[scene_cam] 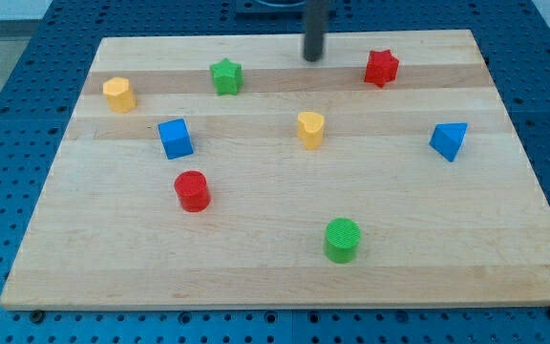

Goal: Slide the green star closer to the red star

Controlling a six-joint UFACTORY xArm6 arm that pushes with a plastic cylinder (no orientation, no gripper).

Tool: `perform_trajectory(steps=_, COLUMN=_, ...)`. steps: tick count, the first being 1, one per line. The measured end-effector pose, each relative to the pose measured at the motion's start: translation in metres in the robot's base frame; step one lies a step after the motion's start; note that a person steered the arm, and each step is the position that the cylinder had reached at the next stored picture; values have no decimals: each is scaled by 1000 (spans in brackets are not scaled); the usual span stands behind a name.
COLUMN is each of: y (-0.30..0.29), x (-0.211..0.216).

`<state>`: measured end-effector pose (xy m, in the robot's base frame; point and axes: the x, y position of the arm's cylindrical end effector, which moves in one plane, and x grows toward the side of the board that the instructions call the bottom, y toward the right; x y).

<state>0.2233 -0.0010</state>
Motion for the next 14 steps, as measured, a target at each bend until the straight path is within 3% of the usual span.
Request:
perform_trajectory(steps=1, y=-77, x=-27)
perform_trajectory(steps=2, y=-120, x=-13)
perform_trajectory(steps=3, y=-176, x=48)
perform_trajectory(steps=4, y=-176, x=51)
perform_trajectory(steps=5, y=-148, x=87)
perform_trajectory(steps=7, y=-130, x=87)
perform_trajectory(steps=14, y=-16, x=18)
